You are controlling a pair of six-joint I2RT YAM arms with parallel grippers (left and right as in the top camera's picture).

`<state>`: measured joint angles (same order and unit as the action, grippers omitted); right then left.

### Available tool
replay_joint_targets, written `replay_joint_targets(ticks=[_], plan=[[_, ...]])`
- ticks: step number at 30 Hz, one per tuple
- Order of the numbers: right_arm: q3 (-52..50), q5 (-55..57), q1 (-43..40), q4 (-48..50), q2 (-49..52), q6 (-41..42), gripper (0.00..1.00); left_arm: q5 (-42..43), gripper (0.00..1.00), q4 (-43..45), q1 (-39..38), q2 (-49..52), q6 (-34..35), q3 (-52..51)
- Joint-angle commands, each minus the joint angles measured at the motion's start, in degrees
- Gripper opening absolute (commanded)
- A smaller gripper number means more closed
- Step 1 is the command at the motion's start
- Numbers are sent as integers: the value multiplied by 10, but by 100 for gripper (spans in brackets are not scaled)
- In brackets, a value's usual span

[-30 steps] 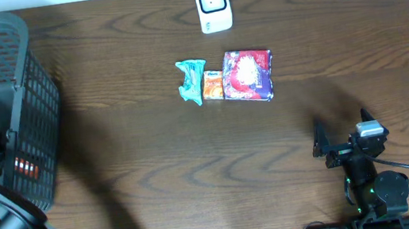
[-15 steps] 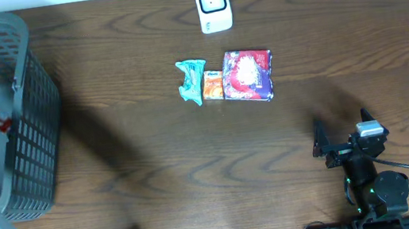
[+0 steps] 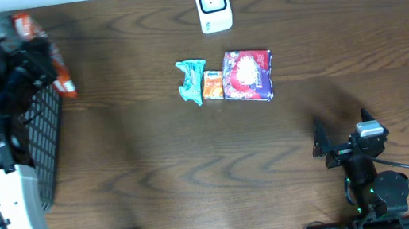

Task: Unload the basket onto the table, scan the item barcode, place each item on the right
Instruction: 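Lift the orange snack bar out of the basket with the left gripper, then place the orange snack bar left of the wipes pack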

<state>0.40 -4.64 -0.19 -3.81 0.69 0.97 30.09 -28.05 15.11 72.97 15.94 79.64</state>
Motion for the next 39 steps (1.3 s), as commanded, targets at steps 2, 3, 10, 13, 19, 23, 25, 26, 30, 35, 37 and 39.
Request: replay_joint_targets(ticks=[2,3,10,13,19,23,25,26,30,35,37,39], plan=[[-1,2,3,-2,-3,-2,99,8,7,3,-53,7,-26,3],[-1,2,3,-2,-3,-2,99,8,7,3,-67,14,-26,3],[-1,2,3,-2,-3,-2,99,8,7,1,-151,99,-26,1],[-1,2,3,-2,-3,-2,99,7,7,2,-185,154,-26,1],[-1,2,3,-2,-3,-2,99,-76,7,12,-236,265,-26,1],[-1,2,3,-2,-3,-2,99,-102,8,30,-257,325,-26,1],[-1,2,3,-2,-3,-2,99,-102,8,41,-268,350,-26,1],[-1,2,3,-2,-3,-2,99,-103,8,48,-274,364,-26,1],[-1,2,3,-2,-3,-2,99,-103,7,75,-290,407,-26,1],[-1,2,3,-2,-3,-2,99,-155,8,84,-292,429,-26,1],[-1,2,3,-2,-3,-2,99,-198,8,83,-292,429,-26,1],[-1,2,3,-2,-3,-2,99,-228,8,82,-292,429,-26,1]])
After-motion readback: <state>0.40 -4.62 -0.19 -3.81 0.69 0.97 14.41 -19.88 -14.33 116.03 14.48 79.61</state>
